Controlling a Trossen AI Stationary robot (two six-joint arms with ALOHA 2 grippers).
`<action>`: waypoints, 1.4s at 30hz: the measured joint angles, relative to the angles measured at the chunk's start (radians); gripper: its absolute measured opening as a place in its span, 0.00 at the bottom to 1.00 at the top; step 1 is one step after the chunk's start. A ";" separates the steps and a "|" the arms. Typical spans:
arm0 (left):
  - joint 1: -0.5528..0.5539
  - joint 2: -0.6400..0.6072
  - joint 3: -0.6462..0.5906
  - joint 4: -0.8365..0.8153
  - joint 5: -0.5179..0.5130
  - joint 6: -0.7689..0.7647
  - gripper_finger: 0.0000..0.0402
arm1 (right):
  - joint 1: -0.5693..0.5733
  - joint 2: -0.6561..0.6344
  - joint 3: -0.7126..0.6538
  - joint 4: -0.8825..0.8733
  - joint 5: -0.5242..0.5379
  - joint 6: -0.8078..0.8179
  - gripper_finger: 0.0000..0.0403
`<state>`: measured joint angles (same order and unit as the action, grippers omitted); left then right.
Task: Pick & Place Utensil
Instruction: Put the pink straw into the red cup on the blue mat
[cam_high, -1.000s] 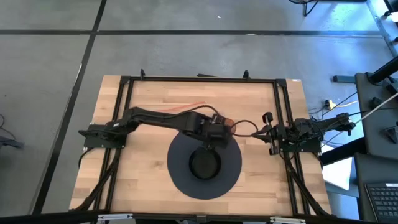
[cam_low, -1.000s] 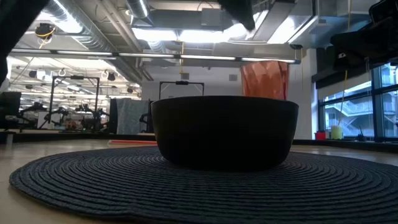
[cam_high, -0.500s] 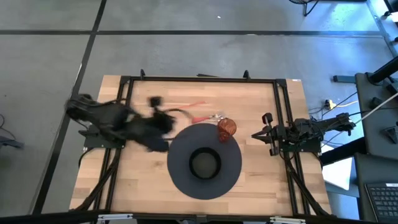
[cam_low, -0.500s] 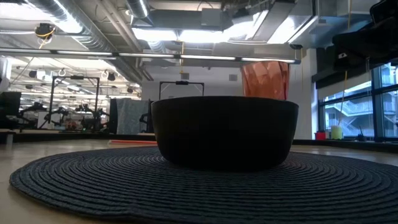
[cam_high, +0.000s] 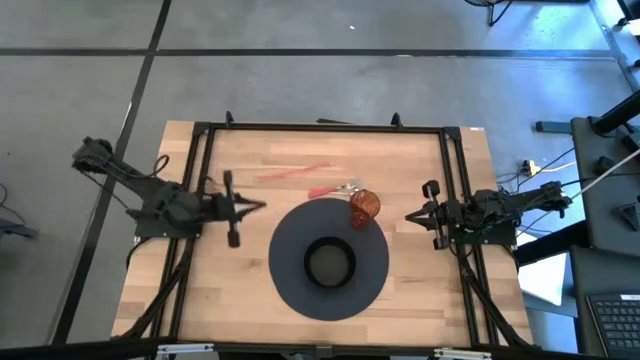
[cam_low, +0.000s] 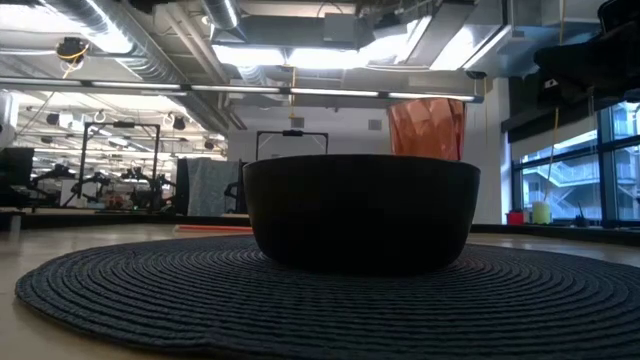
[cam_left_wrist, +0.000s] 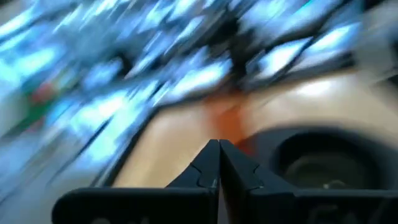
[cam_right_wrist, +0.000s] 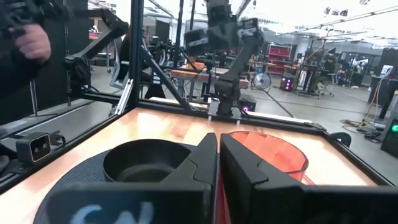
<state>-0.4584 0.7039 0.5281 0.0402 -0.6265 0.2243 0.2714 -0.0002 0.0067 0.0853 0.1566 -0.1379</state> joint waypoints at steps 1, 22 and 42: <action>0.025 -0.030 -0.067 0.107 0.108 0.055 0.00 | 0.000 0.000 0.000 0.000 0.000 0.000 0.05; 0.411 -0.548 -0.345 0.122 0.491 0.095 0.00 | 0.000 0.000 0.000 -0.016 0.000 -0.007 0.05; 0.375 -0.691 -0.519 0.194 0.365 0.009 0.01 | 0.000 0.000 0.000 0.042 0.259 -0.034 0.05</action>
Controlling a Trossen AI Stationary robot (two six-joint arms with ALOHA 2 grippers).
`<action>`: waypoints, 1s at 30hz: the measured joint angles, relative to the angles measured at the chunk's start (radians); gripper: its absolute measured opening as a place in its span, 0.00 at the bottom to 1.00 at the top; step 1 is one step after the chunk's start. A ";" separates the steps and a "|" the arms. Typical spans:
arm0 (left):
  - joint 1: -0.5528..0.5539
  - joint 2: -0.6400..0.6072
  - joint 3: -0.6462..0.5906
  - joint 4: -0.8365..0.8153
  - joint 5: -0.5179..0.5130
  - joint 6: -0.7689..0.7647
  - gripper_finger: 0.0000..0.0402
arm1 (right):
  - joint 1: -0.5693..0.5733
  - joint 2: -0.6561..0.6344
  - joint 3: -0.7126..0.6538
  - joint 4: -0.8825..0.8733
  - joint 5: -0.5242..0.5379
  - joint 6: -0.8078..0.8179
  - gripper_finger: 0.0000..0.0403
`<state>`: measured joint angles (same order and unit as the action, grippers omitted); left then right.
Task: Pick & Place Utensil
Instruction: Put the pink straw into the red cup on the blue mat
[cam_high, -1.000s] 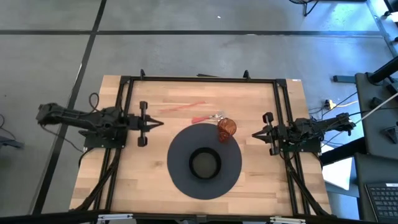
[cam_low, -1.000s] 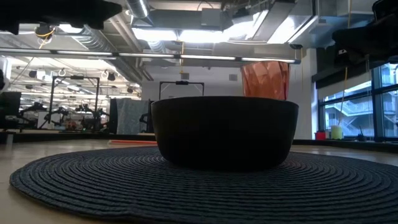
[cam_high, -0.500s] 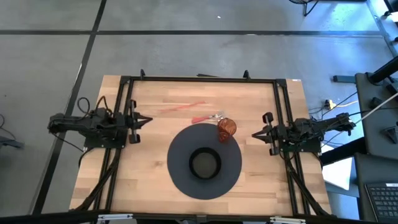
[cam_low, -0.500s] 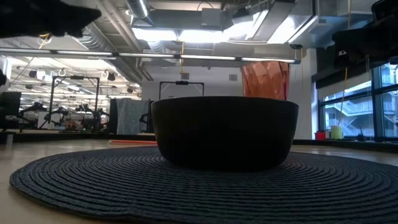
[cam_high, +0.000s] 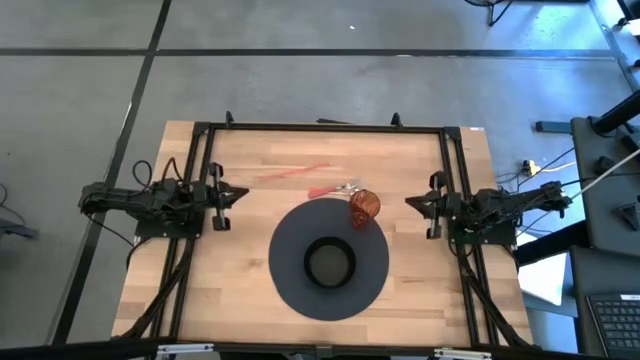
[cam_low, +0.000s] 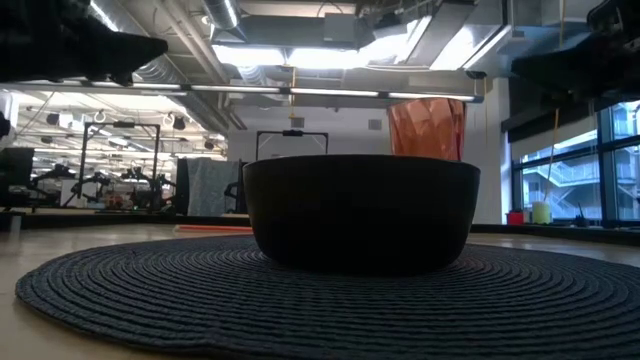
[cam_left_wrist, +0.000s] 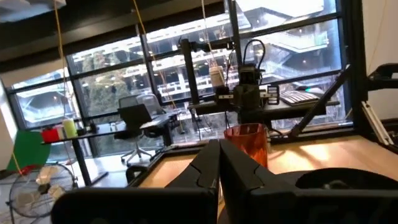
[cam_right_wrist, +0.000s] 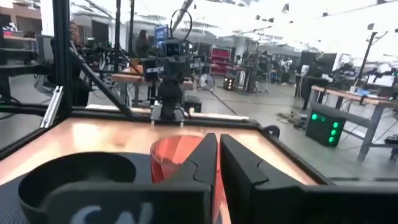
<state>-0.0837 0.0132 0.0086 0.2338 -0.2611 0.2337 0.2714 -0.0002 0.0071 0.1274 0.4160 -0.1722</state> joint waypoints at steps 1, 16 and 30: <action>0.000 0.001 0.000 -0.008 0.000 0.000 0.01 | 0.000 0.000 0.000 -0.008 0.000 0.005 0.05; 0.000 0.002 0.000 -0.029 -0.018 -0.003 0.02 | 0.000 0.006 0.000 -0.055 -0.053 0.031 0.05; 0.000 0.002 0.000 -0.029 -0.019 -0.012 0.01 | 0.000 0.006 0.000 -0.055 -0.054 0.032 0.05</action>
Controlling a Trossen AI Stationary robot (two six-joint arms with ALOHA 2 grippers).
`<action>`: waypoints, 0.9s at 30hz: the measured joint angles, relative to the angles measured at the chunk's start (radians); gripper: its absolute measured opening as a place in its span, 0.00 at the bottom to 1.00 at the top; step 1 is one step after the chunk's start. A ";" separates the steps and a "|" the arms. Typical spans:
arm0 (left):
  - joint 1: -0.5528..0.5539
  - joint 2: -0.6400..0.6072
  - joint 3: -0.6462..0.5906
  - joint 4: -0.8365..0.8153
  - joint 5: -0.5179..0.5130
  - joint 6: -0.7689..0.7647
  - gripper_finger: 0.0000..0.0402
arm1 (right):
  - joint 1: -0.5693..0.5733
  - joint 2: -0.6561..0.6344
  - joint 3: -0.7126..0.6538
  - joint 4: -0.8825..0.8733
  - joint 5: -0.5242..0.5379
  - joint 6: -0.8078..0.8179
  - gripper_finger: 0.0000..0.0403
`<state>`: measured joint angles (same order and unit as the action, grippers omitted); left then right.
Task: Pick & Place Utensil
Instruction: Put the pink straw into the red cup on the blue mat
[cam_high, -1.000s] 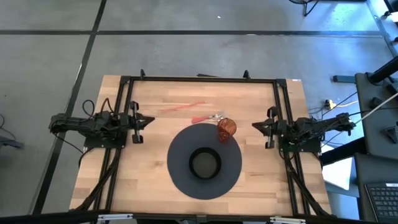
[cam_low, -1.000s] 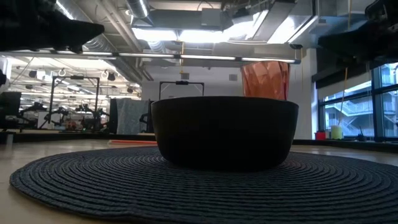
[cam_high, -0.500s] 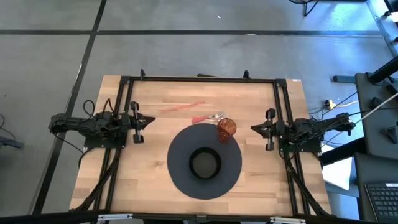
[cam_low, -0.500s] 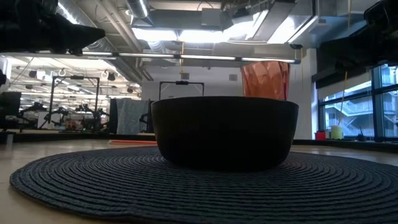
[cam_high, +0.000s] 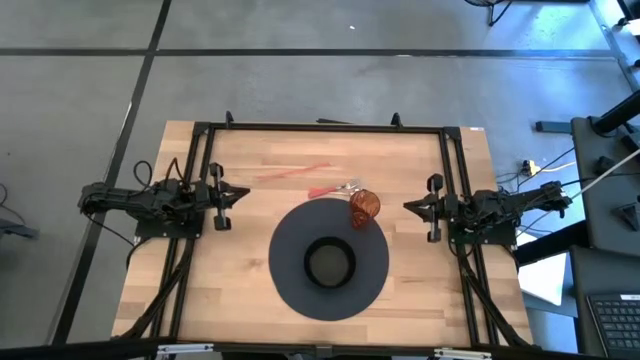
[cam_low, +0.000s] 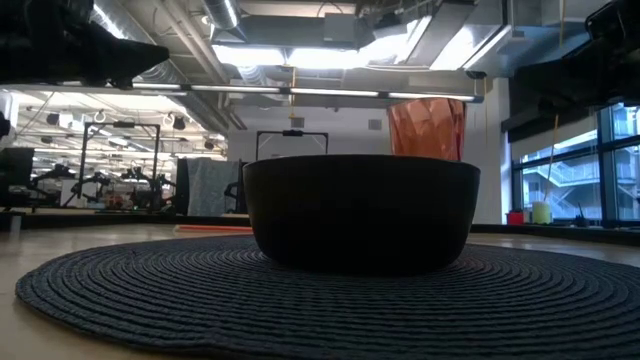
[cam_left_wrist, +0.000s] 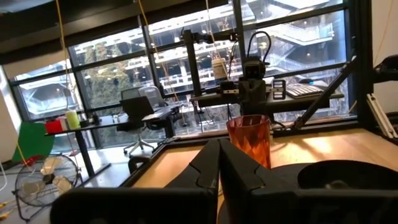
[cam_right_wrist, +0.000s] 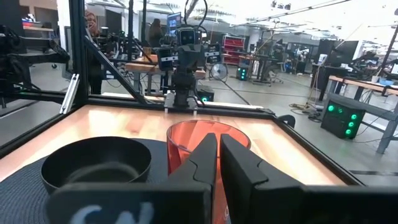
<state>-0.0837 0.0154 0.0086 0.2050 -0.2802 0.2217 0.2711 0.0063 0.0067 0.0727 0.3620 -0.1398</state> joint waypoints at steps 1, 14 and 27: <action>0.000 0.000 0.000 0.000 0.000 -0.002 0.01 | 0.000 0.000 0.000 0.000 -0.004 0.002 0.05; 0.000 0.000 0.000 -0.036 -0.160 -0.071 0.01 | 0.000 0.000 0.000 -0.003 -0.028 -0.006 0.05; 0.000 0.000 0.000 -0.004 -0.057 -0.049 0.01 | 0.000 0.000 0.051 0.280 0.136 -0.351 0.02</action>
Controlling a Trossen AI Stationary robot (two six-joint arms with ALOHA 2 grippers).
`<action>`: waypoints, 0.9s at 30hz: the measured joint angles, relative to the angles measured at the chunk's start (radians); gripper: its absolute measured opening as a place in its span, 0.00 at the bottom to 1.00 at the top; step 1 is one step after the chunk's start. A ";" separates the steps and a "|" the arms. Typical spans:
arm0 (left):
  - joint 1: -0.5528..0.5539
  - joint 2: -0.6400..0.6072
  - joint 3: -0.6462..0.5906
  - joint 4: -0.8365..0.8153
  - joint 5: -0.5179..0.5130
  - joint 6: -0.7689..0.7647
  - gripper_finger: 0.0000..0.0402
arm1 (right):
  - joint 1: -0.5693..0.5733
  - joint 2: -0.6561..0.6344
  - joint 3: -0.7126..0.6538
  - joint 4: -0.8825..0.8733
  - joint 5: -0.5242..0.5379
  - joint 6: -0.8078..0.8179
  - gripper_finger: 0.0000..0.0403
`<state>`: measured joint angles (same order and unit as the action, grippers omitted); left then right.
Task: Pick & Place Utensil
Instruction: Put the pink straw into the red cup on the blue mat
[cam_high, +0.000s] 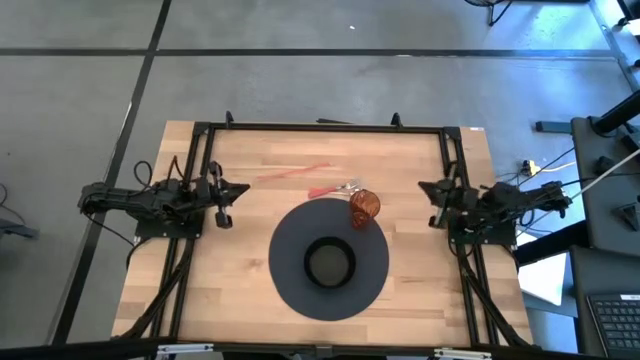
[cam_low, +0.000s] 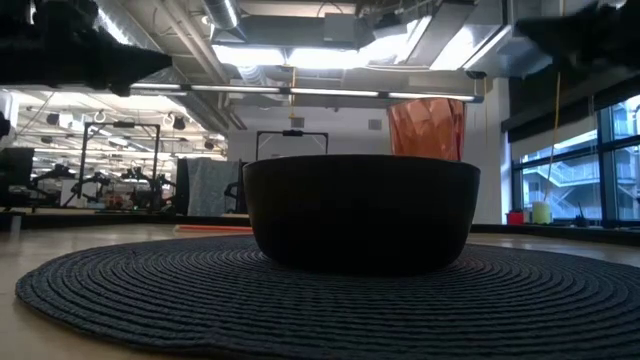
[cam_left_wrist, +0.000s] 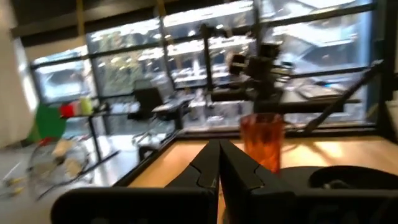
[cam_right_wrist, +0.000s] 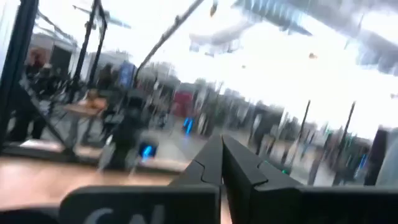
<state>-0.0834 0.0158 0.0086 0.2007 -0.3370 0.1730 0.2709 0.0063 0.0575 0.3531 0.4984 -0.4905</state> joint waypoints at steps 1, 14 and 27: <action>0.000 0.000 0.000 0.015 0.025 0.014 0.01 | 0.000 0.000 0.009 0.023 -0.016 -0.048 0.01; 0.000 0.001 0.000 0.136 0.085 0.301 0.01 | -0.002 0.000 0.042 0.008 -0.056 -0.288 0.02; 0.019 0.138 0.171 0.260 0.069 0.640 0.00 | -0.082 0.000 0.042 0.194 -0.027 -0.352 0.01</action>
<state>-0.0644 0.1536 0.1797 0.4604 -0.2683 0.8127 0.1885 0.0067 0.0990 0.5466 0.4712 -0.8424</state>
